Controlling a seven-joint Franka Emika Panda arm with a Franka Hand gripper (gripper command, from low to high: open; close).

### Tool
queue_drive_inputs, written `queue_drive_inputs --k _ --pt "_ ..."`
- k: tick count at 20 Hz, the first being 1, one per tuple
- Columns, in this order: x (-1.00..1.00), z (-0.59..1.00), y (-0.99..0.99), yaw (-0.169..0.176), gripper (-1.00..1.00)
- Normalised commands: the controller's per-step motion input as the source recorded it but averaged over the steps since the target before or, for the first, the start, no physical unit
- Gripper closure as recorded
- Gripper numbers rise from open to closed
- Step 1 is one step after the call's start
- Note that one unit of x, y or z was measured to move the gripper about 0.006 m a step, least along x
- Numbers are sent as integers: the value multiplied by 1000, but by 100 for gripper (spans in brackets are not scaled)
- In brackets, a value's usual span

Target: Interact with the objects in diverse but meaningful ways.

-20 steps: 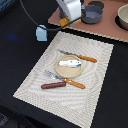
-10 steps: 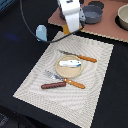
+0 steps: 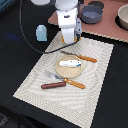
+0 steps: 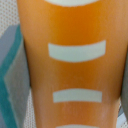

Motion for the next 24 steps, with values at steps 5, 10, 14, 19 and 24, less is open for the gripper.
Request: queue_drive_inputs --k 5,10,14,19,24 --pt "350 172 292 -19 -100" --pt "176 1000 426 -38 -100" --pt "50 1000 320 -12 -100" --pt "-74 773 30 -1 -100" --pt "-263 447 -91 0 -100"
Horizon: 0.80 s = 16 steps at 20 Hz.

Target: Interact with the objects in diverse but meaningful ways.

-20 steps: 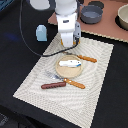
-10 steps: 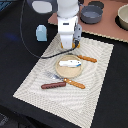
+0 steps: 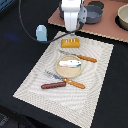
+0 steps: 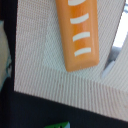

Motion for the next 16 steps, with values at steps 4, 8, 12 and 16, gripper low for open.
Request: queue_drive_inputs --k 4,8,12,16 --pt "-431 84 -293 0 -100" --pt "-546 0 -402 0 -100" --pt "-592 0 -434 0 -100" --pt "-659 40 -393 0 -100"
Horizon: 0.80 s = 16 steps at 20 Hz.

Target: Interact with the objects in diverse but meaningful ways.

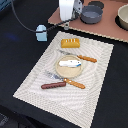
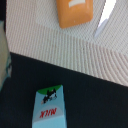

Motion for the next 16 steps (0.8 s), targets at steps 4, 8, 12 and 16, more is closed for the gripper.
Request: queue_drive_inputs --k 4,8,12,16 --pt "-722 -21 -334 0 -100" --pt "-821 -77 -284 0 -100" --pt "-891 -101 -292 0 -100" --pt "-829 -164 -307 0 -100"
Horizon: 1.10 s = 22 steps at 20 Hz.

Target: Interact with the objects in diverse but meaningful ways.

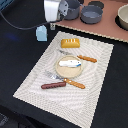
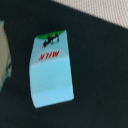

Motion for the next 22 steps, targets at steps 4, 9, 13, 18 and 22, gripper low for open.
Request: queue_drive_inputs --k 4,9,13,18,22 --pt "-644 -271 -304 0 -100" --pt "-458 -368 -183 0 -100" --pt "-433 -404 -91 0 -100" --pt "-462 -417 -51 6 -100" --pt "-417 -385 -56 8 -100"
